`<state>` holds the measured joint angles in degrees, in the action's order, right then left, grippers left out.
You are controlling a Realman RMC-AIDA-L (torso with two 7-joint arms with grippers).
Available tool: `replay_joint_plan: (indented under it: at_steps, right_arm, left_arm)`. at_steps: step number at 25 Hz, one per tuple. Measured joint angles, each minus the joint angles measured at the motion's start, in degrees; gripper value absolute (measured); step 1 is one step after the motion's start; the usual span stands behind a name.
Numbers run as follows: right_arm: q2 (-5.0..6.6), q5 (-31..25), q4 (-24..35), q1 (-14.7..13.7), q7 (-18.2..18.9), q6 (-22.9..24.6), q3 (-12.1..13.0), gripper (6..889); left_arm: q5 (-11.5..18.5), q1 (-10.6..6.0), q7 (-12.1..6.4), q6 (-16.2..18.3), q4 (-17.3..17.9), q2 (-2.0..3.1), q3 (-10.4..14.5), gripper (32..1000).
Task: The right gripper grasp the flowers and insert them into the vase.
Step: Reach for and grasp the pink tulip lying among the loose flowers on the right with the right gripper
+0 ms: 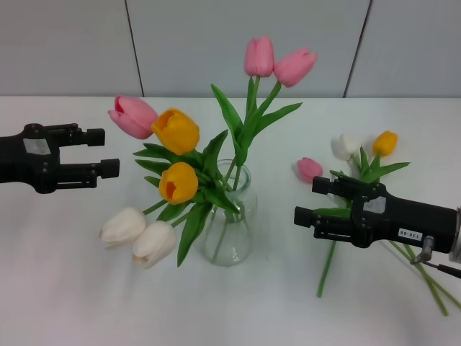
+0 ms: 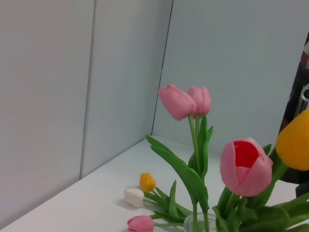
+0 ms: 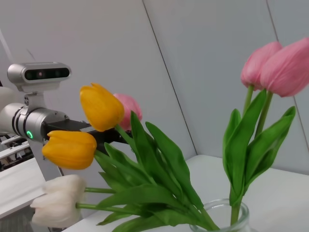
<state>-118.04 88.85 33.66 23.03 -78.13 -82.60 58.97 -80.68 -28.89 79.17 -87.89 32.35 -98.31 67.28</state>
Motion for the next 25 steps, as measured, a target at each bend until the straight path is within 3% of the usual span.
replay_joint_plan:
  at_steps: [9,16,18,21,23,25]
  right_arm:
    - [0.00,0.01,0.00,0.16,-0.18,-0.14,0.00,853]
    - [0.20,0.38,1.35,0.44,-5.64,1.05,0.00,853]
    - [0.49,2.97,3.55,0.59,-10.09,3.00,0.01,853]
    - [1.62,11.53,7.36,2.05,-22.68,8.68,-0.01,854]
    - [3.32,20.89,8.01,4.69,-32.44,12.34,-0.04,854]
    - [4.87,27.74,6.55,7.34,-38.25,13.86,-0.76,854]
  left_arm:
    - [0.01,-0.02,-0.11,-0.05,0.00,-0.16,-0.68,780]
    - [0.01,-0.02,-0.11,-0.09,0.00,-0.36,-1.38,780]
    - [0.01,0.06,-0.13,-0.10,0.00,-0.37,-1.76,781]
    - [0.00,0.26,-0.27,-0.09,0.00,-0.41,-2.02,781]
    - [0.00,0.34,-0.28,-0.10,0.00,-0.44,-2.06,781]
    - [0.00,0.39,-0.30,-0.09,0.00,-0.59,-2.14,781]
